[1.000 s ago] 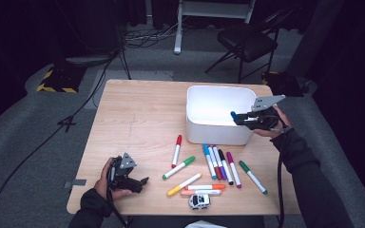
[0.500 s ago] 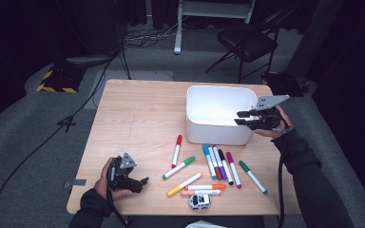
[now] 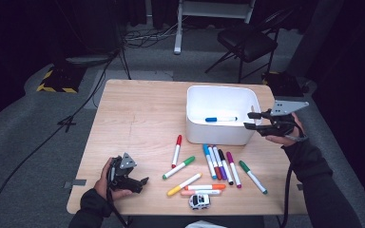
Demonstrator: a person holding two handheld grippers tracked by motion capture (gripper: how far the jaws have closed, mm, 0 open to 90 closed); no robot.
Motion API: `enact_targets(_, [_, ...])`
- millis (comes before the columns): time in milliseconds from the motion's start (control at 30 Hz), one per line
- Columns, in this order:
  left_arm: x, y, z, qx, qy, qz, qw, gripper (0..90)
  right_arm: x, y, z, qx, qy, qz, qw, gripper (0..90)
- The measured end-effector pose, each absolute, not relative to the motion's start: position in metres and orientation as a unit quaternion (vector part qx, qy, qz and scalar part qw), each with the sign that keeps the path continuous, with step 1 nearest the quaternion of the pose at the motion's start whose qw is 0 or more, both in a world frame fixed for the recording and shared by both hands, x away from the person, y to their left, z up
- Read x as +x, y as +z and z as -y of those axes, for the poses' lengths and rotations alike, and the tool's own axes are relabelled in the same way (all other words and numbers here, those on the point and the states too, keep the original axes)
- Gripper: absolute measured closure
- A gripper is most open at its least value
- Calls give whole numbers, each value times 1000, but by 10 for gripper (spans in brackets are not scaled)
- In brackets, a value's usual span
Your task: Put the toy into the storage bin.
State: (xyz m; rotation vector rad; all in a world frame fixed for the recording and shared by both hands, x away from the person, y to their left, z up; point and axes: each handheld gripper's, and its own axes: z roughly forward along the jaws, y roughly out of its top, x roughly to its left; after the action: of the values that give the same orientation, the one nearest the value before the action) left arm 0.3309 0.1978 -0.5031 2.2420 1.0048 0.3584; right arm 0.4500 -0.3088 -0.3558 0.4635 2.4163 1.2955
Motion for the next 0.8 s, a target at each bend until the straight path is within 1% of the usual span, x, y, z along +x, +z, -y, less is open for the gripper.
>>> enact_targets(233, [331, -503, -198, 855, 137, -382, 322, 7, 418, -362, 323, 158, 473, -849, 174, 533])
enact_targets(300, [331, -503, -198, 855, 136, -382, 323, 7, 414, -364, 323, 157, 474, -849, 174, 533])
enact_targets(367, [331, -503, -198, 855, 137, -382, 324, 7, 400, -379, 325, 152, 473, -853, 159, 533])
enact_targets(433, [331, -503, -198, 855, 137, -382, 323, 7, 393, -392, 324, 153, 462, -859, 156, 533])
enact_targets(467, [331, -503, -198, 855, 137, -382, 323, 7, 393, -392, 324, 153, 462, -859, 156, 533])
enact_targets(500, [331, -503, -198, 855, 138, -382, 322, 7, 388, -404, 325, 155, 455, -865, 147, 532])
enact_targets(567, [331, -503, -198, 855, 138, -382, 322, 7, 384, -416, 325, 165, 454, -865, 135, 529])
enact_targets(600, [331, -503, -198, 855, 138, -382, 322, 7, 384, -416, 325, 165, 454, -865, 135, 529])
enact_targets(633, [331, -503, -198, 855, 138, -382, 322, 7, 382, -428, 325, 171, 447, -869, 130, 528])
enact_targets(700, [331, -503, -198, 855, 138, -382, 322, 7, 379, -438, 325, 179, 439, -871, 126, 526])
enact_targets(733, [331, -503, -198, 855, 138, -382, 322, 7, 379, -438, 325, 179, 439, -871, 126, 526])
enact_targets(767, [331, -503, -198, 855, 138, -382, 323, 7, 377, -450, 326, 182, 433, -875, 118, 524])
enact_targets(800, [331, -503, -198, 855, 138, -382, 323, 7, 376, -453, 327, 184, 430, -876, 116, 521])
